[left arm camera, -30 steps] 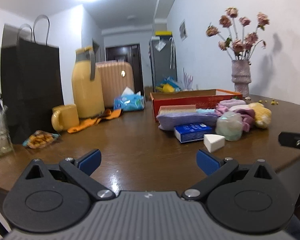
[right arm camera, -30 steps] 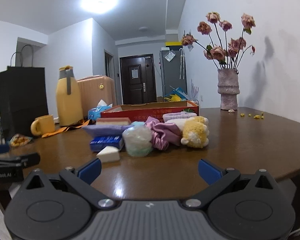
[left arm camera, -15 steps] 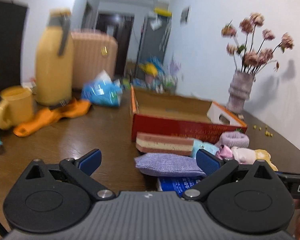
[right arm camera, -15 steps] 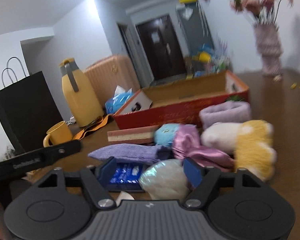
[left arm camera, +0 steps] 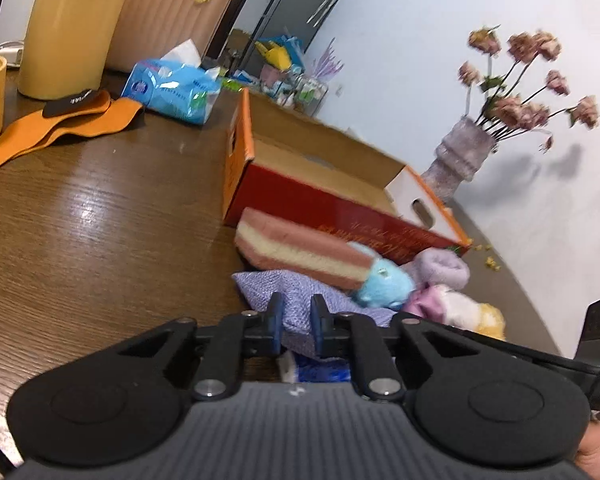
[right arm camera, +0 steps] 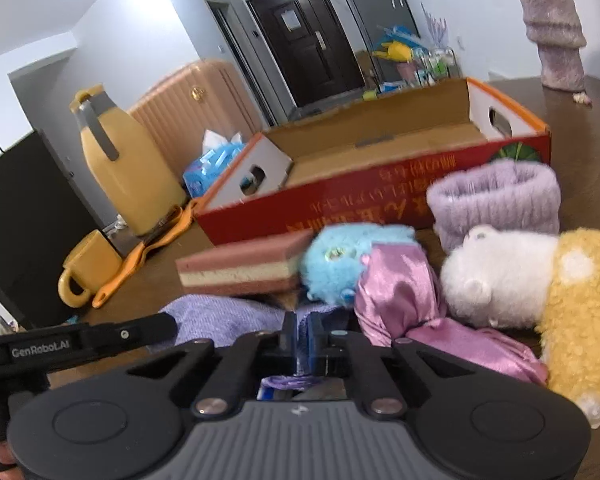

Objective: Organize soft objects
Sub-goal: 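Reach the right tool to the lavender pouch and close its fingers on it, then lift the lavender pouch with the right tool and carry it over the box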

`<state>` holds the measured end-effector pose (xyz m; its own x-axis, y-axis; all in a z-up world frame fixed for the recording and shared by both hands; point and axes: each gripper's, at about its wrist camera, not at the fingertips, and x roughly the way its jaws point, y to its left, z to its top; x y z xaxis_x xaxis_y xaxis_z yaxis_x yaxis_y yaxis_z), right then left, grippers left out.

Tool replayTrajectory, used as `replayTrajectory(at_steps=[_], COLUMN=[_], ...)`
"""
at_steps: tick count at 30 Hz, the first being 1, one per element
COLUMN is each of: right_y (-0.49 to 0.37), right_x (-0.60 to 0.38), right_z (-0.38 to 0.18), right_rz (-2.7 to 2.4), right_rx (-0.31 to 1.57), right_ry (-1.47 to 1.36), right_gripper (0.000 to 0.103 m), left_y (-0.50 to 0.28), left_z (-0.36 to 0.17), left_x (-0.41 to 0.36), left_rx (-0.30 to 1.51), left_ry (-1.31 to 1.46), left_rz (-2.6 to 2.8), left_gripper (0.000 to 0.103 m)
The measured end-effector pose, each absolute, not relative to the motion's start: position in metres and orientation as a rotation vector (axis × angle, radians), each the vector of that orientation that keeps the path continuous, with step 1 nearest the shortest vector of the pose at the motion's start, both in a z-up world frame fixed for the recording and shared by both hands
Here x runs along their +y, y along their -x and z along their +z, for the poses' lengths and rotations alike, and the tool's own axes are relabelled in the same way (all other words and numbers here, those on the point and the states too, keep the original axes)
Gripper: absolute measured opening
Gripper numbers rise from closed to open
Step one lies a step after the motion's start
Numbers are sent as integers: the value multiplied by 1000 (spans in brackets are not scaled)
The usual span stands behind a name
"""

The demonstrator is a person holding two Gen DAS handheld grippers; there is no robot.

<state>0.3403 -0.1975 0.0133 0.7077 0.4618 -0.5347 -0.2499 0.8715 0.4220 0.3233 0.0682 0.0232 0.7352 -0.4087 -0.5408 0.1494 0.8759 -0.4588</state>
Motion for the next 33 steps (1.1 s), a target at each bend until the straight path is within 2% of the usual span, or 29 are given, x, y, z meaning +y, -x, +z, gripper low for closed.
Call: replayTrajectory(at_steps=[7, 11, 14, 17, 22, 27, 29, 30, 31, 33], right_y=[-285, -237, -197, -174, -156, -140, -131, -128, -124, -121], right_x=[-200, -204, -210, -218, -215, -233, -244, -247, -249, -248], right_z=[55, 67, 56, 32, -7, -13, -8, -8, -7, -9], right_rz=[455, 502, 493, 515, 401, 348, 350, 358, 370, 392], right_rx=[498, 411, 383, 447, 463, 422, 386, 376, 375, 385], right_ry=[-244, -212, -148, -171, -97, -167, -197, -207, -211, -223], right_gripper=[3, 3, 3, 3, 4, 20, 28, 38, 42, 42], left_y=[-259, -206, -174, -151, -144, -130, -130, -130, -129, -128], left_z=[58, 59, 43, 28, -1, -9, -11, -13, -13, -12], left_x=[67, 63, 54, 43, 21, 17, 17, 18, 18, 16], left_rx=[521, 467, 491, 504, 591, 590, 584, 578, 570, 551], left_ry=[436, 475, 443, 360, 185, 137, 171, 189, 201, 210], left_rz=[-366, -425, -445, -469, -340, -274, -178, -139, -119, -105], left_gripper=[10, 10, 10, 10, 11, 12, 10, 10, 10, 10])
